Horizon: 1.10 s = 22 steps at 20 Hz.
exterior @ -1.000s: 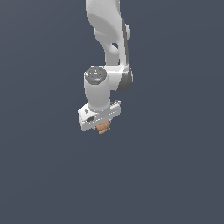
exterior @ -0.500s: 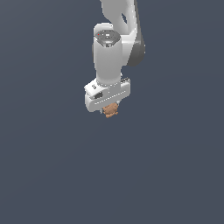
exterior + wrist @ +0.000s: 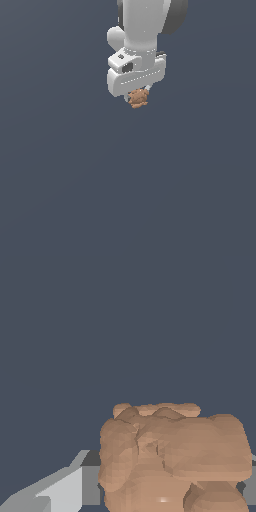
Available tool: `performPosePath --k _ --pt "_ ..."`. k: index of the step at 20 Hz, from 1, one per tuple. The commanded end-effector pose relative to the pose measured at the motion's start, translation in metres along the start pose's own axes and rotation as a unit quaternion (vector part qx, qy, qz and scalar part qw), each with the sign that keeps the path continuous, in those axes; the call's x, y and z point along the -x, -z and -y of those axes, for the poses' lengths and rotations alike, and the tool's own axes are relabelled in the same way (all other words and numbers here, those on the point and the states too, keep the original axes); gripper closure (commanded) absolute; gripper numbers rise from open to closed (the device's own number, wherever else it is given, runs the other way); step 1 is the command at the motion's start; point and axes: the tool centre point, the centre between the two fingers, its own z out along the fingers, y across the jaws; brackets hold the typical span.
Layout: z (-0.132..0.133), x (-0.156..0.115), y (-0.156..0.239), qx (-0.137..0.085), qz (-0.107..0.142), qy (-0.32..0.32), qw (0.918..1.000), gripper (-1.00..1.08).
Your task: Pick up the object and move it to a goal position.
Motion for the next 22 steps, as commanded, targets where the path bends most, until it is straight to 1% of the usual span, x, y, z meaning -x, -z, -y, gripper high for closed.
performPosePath --k 1,7,12,17,22 --pt "0.016 0.003 0.027 0.0 0.0 0.0 1.0 1.08" --pt "0.049 0.009 0.09 0.0 0.0 0.0 1.0 1.08" --pt "0.072 0.012 0.133 -0.001 0.0 0.0 1.0 1.08" --pt "0.088 0.014 0.165 -0.001 0.0 0.0 1.0 1.08" --pt "0.097 0.014 0.183 -0.001 0.0 0.0 1.0 1.08"
